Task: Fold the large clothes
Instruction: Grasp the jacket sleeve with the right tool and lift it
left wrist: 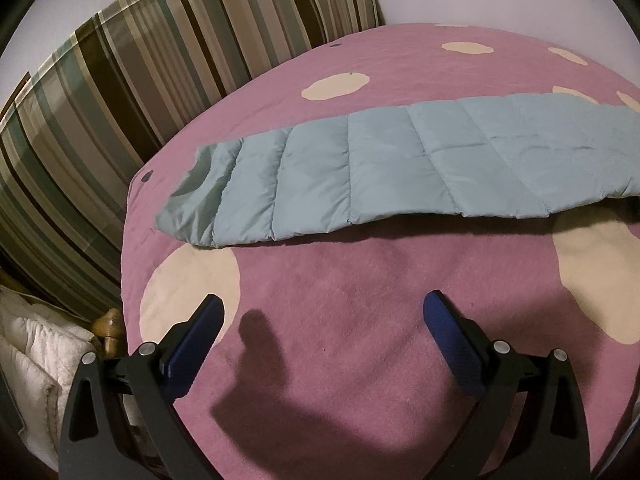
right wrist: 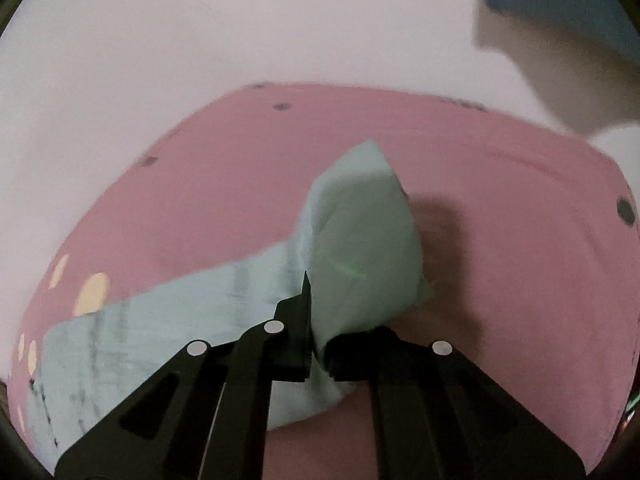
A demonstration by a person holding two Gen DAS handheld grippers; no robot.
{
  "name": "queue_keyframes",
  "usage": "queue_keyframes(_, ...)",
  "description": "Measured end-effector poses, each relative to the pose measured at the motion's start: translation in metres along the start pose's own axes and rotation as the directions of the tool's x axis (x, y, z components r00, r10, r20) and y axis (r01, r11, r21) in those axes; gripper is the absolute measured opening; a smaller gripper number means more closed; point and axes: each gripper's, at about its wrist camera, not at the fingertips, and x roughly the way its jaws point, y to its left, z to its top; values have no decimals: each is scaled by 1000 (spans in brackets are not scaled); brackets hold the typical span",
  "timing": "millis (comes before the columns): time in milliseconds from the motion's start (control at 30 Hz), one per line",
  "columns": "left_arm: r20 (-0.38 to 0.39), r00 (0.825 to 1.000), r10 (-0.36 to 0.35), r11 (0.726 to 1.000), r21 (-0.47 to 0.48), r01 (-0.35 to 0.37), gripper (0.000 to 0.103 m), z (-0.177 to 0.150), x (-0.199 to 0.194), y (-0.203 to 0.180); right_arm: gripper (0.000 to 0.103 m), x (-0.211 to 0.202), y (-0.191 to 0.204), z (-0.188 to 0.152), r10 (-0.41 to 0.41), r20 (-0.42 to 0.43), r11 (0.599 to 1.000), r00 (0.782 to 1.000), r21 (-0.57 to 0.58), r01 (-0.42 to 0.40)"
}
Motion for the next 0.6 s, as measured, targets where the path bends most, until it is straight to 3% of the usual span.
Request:
queue_keyframes(167,0,1000,-4,1000,-4,4,99,1,0,0,5,-36,90,-8,126,37,977,991,-178,-118)
queue_keyframes(267,-3,1000,-13,1000,-11,13,99,0,1,-1,5,-55,158,-29,220,13,932,975,-296,-207)
queue_keyframes(433,-14,999,-49,998,-35,48,99,-1,3,7,5,-81,273,-85,350,-68,814,934,-473,-339)
queue_keyframes(600,-20,997,-74,996,-54,73,99,-2,4,7,5,-100,355,-156,414,-178,680,893,-591,-433)
